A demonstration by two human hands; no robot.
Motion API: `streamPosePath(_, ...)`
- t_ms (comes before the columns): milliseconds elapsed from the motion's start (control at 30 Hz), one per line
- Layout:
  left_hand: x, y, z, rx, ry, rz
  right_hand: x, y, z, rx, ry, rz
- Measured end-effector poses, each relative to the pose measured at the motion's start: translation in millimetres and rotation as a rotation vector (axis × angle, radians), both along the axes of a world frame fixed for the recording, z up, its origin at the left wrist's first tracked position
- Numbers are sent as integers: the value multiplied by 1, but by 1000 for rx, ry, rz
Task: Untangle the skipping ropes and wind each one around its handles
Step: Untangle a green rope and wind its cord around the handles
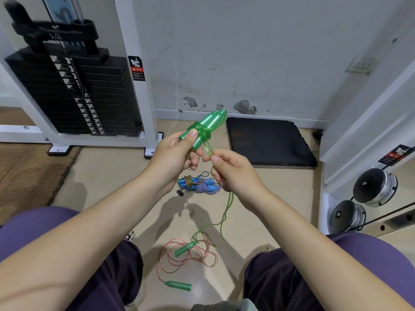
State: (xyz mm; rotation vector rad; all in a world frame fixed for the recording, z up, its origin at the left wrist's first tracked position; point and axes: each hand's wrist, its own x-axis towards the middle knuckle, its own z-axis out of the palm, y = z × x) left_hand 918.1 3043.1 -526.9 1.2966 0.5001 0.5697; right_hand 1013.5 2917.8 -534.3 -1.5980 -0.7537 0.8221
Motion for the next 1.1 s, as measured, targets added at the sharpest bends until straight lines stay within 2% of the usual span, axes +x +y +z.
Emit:
streamPosePath(100,-3,3,5,-12,-31,-22,1,0,0,-21,74,55)
streamPosePath(200,-5,9,3,38,26,34,1,0,4,-38,36,62)
streamPosePath(333,-3,14,-6,209,170,30,3,-3,10,-54,-152,15)
streamPosePath(433,-3,22,-13,422,354,27,8,-9,16,-37,-312,36)
streamPosePath(533,-8,19,-13,544,484,-195,13,-13,21,-17,-434,50)
streamPosePath(633,-13,5,-3,545,410,-472,24,-15,22,11,-511,-30)
streamPosePath(700,-14,1,4,550,350,-544,29,-15,21,23,-564,-55)
streamPosePath(900,-14,6,1,611,301,-537,28,-13,19,25,-400,-67)
streamPosePath(1100,-15,9,-4,607,276,-539,28,-14,17,54,-324,-56)
